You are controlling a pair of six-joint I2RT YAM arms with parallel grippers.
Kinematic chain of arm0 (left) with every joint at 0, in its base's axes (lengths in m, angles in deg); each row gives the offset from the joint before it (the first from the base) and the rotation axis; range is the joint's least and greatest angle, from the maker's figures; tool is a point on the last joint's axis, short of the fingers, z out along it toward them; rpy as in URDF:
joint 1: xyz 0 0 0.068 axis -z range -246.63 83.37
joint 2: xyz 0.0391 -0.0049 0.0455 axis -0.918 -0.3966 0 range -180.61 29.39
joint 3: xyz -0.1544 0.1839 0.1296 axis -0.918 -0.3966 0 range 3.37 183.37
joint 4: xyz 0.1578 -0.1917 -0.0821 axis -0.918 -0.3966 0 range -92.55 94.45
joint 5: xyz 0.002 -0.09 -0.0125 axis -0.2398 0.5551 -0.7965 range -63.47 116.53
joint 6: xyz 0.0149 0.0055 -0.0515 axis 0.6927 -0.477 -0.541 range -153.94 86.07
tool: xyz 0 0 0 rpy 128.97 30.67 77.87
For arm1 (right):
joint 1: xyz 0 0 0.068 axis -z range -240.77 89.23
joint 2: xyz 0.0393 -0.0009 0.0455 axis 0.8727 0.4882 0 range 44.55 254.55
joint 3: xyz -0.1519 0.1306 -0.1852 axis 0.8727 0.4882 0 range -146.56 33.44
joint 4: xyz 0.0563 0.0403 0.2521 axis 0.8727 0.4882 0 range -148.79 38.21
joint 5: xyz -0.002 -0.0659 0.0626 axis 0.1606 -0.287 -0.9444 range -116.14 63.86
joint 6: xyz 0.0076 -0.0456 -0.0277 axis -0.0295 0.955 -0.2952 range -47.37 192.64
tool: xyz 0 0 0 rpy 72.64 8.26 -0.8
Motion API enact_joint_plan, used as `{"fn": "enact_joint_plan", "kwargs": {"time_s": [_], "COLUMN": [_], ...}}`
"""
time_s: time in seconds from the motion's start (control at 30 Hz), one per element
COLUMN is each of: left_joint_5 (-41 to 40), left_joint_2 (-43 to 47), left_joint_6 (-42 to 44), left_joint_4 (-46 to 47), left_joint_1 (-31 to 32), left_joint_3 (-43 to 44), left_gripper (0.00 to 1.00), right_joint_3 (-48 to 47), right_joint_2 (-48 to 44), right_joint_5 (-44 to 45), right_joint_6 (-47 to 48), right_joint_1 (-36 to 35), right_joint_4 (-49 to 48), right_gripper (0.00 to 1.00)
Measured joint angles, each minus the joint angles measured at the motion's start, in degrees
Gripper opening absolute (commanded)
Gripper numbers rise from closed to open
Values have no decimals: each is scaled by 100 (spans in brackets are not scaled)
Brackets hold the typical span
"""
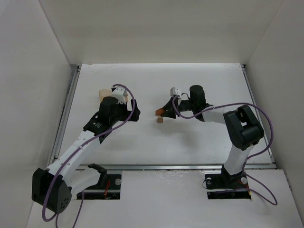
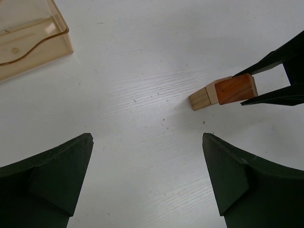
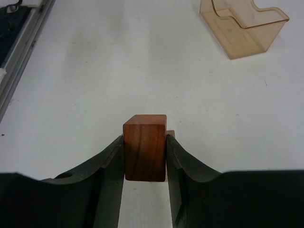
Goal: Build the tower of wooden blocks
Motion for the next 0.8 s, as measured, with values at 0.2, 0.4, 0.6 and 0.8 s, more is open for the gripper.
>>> {"fn": "enact_joint_plan", "kwargs": {"time_s": [0.2, 0.4, 0.6, 0.8], "left_joint_5": [-2, 0, 0, 24], "left_joint_2": [0, 0, 0, 0], "left_joint_6": [0, 0, 0, 0], "left_joint_4": [0, 0, 0, 0], "left_joint_1": [0, 0, 0, -39], "left_joint_3": [0, 0, 0, 0], "left_gripper": [100, 100, 100, 100], "right_joint_3": [17, 17, 17, 17], "right_joint_2": [24, 131, 219, 219], "right_joint_5": [0, 0, 0, 0], "right_joint_6": [-160, -205, -225, -227], "right_joint_1": [28, 28, 28, 28], "right_joint_4": [-216, -282, -284, -284], "right_gripper": [0, 0, 0, 0]}}
